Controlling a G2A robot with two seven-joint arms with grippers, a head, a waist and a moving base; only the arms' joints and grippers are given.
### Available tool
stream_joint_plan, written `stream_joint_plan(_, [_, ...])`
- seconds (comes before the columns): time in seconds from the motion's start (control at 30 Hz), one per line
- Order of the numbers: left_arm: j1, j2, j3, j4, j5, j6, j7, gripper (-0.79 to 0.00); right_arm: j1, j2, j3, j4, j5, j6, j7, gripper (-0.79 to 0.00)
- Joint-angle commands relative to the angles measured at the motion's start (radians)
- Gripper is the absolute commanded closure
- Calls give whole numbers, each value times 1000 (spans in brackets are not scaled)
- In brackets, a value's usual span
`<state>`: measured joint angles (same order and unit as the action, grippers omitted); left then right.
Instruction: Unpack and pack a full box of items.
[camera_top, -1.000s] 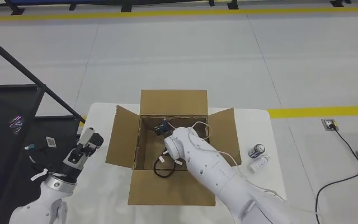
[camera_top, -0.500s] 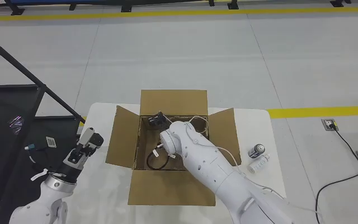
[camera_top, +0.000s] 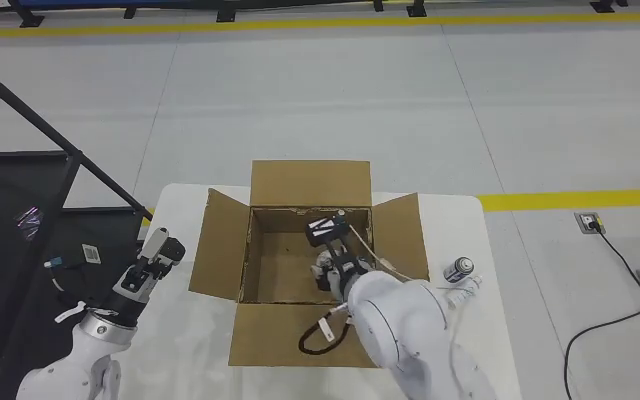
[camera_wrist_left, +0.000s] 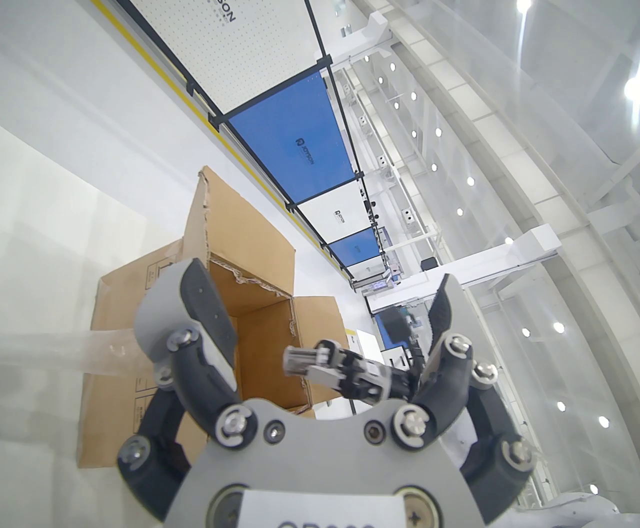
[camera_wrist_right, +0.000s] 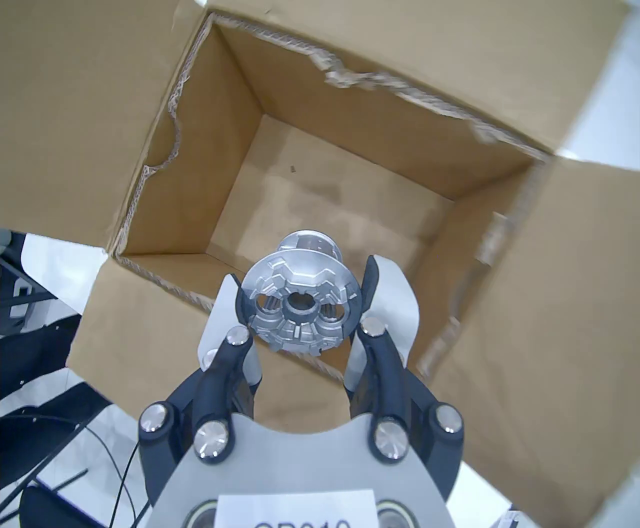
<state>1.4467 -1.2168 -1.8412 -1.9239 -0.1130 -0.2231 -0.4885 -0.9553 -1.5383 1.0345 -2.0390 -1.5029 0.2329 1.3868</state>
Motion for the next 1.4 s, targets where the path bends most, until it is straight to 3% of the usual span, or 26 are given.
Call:
stream_joint_plan(0.0, [0,0,0,0,0,0,0,-785,-139,14,74,-247,-94,13,18,0])
stream_joint_plan(0.03, [0,0,0,0,0,0,0,-785,-189,19,106,-311,-120,20,20,0])
stream_joint_plan(0.23, [0,0,0,0,0,0,0,-785,-364,29,356,-311,-94,118,-123,0])
stream_joint_plan(0.43, [0,0,0,0,0,0,0,-785,-575,38,603,-311,136,69,-135,0])
stream_joint_plan(0.63, [0,0,0,0,0,0,0,-785,-710,40,728,-286,358,3,-250,0])
stream_joint_plan(0.77, [0,0,0,0,0,0,0,-785,-689,45,725,-195,361,-3,-273,0])
stream_joint_plan(1.13, [0,0,0,0,0,0,0,-785,-457,62,672,136,251,43,-234,0])
stream_joint_plan(1.37, [0,0,0,0,0,0,0,-785,-408,70,663,207,212,63,-202,0])
